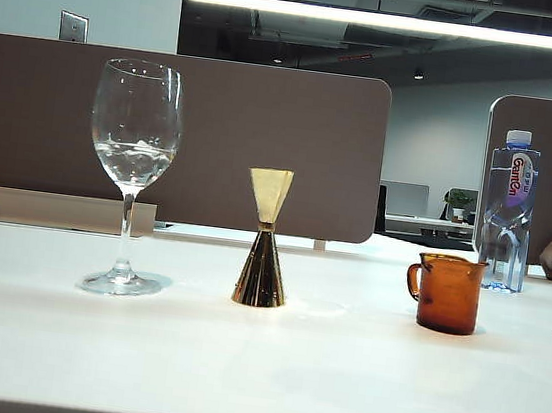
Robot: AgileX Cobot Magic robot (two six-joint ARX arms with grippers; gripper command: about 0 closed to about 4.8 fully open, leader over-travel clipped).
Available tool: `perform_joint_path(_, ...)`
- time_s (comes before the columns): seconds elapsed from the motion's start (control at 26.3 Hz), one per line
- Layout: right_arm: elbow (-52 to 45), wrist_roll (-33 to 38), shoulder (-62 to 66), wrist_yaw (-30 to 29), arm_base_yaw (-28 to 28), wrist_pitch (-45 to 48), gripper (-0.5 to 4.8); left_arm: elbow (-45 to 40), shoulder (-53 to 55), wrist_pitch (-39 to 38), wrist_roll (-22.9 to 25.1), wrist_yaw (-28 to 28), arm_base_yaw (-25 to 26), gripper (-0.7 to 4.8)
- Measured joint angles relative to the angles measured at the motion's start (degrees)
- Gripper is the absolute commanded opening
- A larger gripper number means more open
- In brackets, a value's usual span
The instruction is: Pick up the small amber measuring cup and pour the water in it into the jigger, then pick up the jigger and pour the water in it into the wine glass.
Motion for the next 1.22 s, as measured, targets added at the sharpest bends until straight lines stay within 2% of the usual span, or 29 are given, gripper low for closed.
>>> perform_joint_path(0.3,0.0,0.0,-1.0,0.0,-0.1,-0.2,-0.05,0.0,0.0,0.0,0.0,0.0,0.0,-0.02)
perform_joint_path(0.84,0.0,0.0,-12.1,0.0,-0.1,-5.0,-0.05,0.0,0.0,0.0,0.0,0.0,0.0,-0.02)
perform_joint_path(1.22,0.0,0.0,-16.0,0.0,-12.7,-6.2,-0.05,0.0,0.0,0.0,0.0,0.0,0.0,-0.02)
